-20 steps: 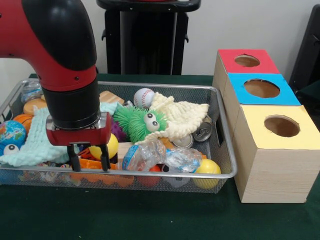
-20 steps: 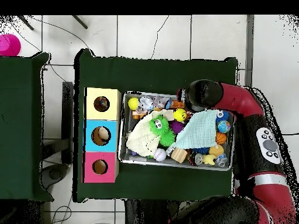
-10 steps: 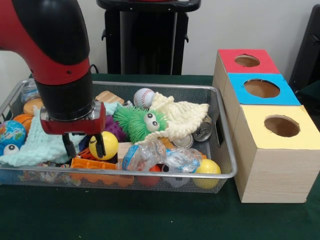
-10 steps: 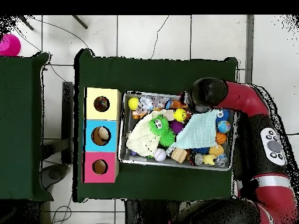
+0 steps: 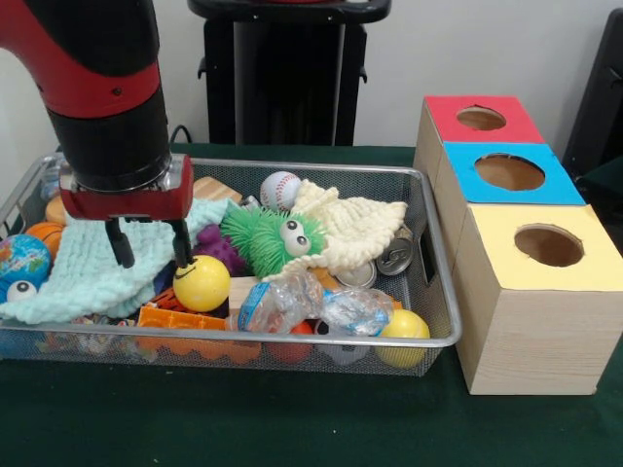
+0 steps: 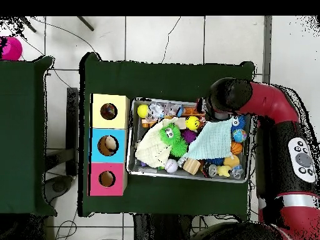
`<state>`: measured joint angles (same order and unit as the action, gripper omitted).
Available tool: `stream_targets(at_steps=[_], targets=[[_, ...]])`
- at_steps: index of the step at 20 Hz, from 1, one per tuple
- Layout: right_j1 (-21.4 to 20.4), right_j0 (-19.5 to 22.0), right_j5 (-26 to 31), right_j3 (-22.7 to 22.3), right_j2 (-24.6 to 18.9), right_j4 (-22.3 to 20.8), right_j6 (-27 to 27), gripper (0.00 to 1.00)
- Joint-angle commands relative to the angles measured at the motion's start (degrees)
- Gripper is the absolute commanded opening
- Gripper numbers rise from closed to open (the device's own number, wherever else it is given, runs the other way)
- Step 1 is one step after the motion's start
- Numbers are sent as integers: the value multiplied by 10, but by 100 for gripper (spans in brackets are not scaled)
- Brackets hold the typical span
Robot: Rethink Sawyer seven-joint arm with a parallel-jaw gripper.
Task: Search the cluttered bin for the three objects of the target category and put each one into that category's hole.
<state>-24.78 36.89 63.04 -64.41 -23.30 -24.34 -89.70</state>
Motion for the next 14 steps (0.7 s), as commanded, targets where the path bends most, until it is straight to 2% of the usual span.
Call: stream_targets(at_steps=[1, 4, 10, 14], targets=[[25, 13, 27, 22, -1, -12, 63, 100], [52, 11, 19, 53, -7, -18, 72, 100], [86, 17, -18, 64, -13, -24, 83, 100], [93, 20, -24, 59, -10, -25, 85, 100]])
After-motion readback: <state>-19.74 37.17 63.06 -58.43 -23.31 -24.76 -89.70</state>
